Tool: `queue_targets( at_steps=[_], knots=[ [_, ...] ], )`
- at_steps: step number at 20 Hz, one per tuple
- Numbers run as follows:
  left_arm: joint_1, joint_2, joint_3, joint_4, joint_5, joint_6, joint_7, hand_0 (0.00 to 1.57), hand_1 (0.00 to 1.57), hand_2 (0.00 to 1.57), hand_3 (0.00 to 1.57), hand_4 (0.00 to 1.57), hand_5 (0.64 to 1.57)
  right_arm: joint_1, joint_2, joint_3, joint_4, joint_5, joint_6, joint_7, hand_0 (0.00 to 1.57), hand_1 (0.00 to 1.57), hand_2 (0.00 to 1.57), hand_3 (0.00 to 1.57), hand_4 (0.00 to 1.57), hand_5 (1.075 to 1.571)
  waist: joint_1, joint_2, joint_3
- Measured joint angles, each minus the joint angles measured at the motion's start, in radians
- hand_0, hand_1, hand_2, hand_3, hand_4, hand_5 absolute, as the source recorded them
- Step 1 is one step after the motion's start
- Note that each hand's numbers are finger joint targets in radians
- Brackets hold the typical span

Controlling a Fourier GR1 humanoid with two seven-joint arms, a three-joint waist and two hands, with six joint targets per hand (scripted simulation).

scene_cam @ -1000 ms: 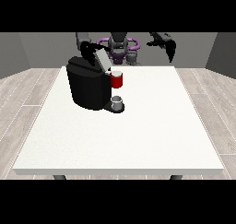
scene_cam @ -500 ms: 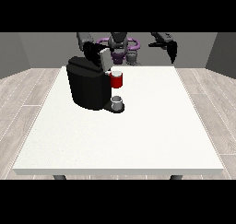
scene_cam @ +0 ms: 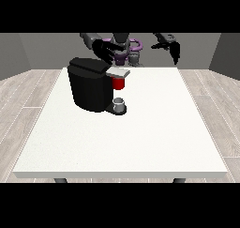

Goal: Insert the coffee pod into the coffee machine and close the lid

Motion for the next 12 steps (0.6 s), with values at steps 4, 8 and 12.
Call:
queue_targets(
  at_steps=[4,8,12],
  knots=[
    [-0.015,0.001,-0.001,0.004,0.005,0.005,-0.007,0.00,0.00,0.00,0.00,0.17,1.571,-0.033,0.010,0.015,0.016,0.038,-0.018,-0.019,0.00,0.00,0.00,0.00,0.14,1.571,0.003,0.016,-0.0004],
    [-0.028,0.013,0.009,0.026,0.017,0.004,-0.025,0.00,0.00,0.00,0.00,0.00,1.571,-0.064,0.024,0.012,0.022,0.041,-0.010,-0.013,0.00,0.00,0.00,0.00,0.13,1.571,-0.008,0.019,-0.0004],
    [-0.018,0.012,0.003,0.024,0.017,0.004,-0.046,0.00,0.00,0.00,0.00,0.20,1.571,-0.053,0.052,0.025,0.009,0.039,0.006,-0.040,0.00,0.00,0.00,0.00,0.18,1.571,-0.018,-0.002,-0.0007]
  ],
)
